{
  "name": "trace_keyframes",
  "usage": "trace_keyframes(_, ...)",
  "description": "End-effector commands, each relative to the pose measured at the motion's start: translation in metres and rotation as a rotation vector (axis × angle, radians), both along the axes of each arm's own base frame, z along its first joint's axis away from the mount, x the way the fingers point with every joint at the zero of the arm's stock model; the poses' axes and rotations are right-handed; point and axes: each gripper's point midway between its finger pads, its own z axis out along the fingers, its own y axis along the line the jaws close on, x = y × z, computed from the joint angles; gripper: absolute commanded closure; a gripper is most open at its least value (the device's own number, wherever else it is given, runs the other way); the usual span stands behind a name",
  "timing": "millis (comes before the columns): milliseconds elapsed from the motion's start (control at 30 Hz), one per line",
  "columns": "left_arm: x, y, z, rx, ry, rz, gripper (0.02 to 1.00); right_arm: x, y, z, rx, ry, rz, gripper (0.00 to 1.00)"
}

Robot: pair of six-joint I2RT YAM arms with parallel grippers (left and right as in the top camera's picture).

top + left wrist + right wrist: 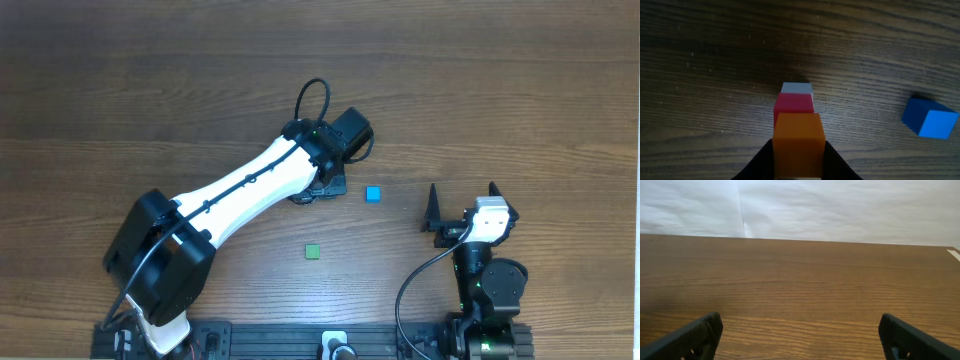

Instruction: Stack Cubes

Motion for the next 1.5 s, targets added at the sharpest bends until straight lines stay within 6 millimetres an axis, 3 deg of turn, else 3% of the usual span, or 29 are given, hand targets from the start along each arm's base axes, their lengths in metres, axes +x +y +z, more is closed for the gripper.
trace_keyframes(33,0.0003,0.005,-0.0067,0.014,0.014,0.025,0.82,0.0,-0.0011,-0.0018,-0.001,-0.003,-0.004,0.009)
trace_keyframes(1500,0.0024,0.0103,-0.0071,0.038,-0.001,0.057,0.759,0.0,-0.0011,-0.0019,-0.001,-0.002,-0.004,0.007)
